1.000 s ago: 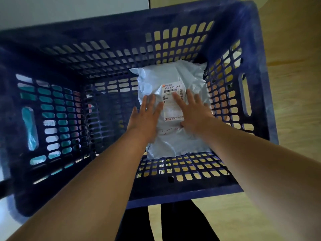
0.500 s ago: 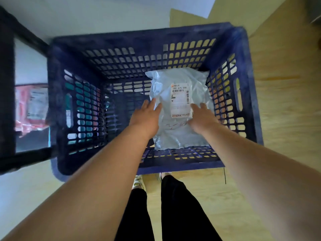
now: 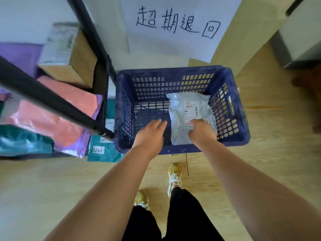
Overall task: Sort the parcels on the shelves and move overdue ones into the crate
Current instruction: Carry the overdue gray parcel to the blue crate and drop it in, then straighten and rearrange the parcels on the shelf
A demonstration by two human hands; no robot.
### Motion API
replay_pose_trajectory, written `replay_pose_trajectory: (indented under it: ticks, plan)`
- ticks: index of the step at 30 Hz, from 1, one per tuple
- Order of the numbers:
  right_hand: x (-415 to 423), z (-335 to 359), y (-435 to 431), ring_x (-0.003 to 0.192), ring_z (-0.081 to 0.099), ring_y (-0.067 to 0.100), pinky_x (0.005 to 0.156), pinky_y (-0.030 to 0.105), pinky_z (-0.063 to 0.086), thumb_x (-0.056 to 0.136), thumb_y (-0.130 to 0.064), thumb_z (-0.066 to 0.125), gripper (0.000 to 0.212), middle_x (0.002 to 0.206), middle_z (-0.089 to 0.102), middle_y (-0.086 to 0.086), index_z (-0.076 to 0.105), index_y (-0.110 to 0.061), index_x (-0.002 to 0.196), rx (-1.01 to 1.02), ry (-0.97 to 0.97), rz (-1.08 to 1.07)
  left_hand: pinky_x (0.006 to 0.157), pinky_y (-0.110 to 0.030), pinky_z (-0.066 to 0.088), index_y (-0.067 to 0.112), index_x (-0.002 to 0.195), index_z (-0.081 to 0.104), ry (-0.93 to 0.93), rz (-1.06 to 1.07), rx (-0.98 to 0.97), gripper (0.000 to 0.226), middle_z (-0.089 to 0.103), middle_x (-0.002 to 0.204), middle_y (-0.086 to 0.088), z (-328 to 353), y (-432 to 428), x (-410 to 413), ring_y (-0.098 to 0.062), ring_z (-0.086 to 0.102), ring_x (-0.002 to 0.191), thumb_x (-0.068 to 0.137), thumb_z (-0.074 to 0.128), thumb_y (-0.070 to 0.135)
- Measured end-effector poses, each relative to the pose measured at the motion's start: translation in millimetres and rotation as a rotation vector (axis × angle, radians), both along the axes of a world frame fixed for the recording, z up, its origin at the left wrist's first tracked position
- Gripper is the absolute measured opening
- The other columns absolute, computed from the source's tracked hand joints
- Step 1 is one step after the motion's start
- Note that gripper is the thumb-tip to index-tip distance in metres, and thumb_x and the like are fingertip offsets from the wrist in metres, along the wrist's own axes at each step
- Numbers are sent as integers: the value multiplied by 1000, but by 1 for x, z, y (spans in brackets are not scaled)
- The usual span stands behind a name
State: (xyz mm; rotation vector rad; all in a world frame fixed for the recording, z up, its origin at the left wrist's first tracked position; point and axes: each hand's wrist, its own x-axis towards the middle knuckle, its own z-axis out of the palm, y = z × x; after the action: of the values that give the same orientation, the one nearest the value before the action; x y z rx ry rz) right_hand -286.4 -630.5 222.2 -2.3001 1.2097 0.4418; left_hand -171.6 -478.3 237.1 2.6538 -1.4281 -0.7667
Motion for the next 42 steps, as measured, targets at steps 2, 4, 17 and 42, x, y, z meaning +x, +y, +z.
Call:
replay_pose_trajectory:
  ticks: [2, 4, 17, 42]
  plan:
    - [-5, 19, 28, 118, 50, 32, 84, 37, 46, 92, -7, 50, 40, 129, 52, 13, 56, -10, 131, -20, -67, -11, 112, -40, 35, 21, 154, 19, -28, -31, -28, 62, 18, 161, -2, 18, 28, -3, -21, 21, 147, 99, 48, 19]
    - [-9, 33, 55, 117, 49, 32, 88, 41, 49, 92, -7, 50, 37, 126, 53, 14, 57, -8, 128, -48, -118, -8, 111, -38, 33, 20, 154, 21, -58, -52, -42, 62, 23, 158, -1, 32, 56, -6, -21, 24, 145, 98, 48, 16]
    - [9, 73, 207, 125, 45, 25, 93, 41, 49, 95, -14, 51, 44, 136, 49, 4, 48, -17, 139, -77, -119, 395, 97, -39, 44, 19, 142, 35, -196, 211, 83, 55, 38, 139, -5, 63, 228, -14, -26, 42, 126, 90, 48, 10]
    - [148, 63, 467, 134, 40, 29, 105, 45, 42, 97, -21, 50, 47, 147, 38, 8, 40, -17, 143, -20, 31, 1082, 104, -38, 39, 17, 151, 25, -81, 801, 165, 64, 29, 150, -9, 54, 503, 14, -28, 32, 136, 92, 50, 11]
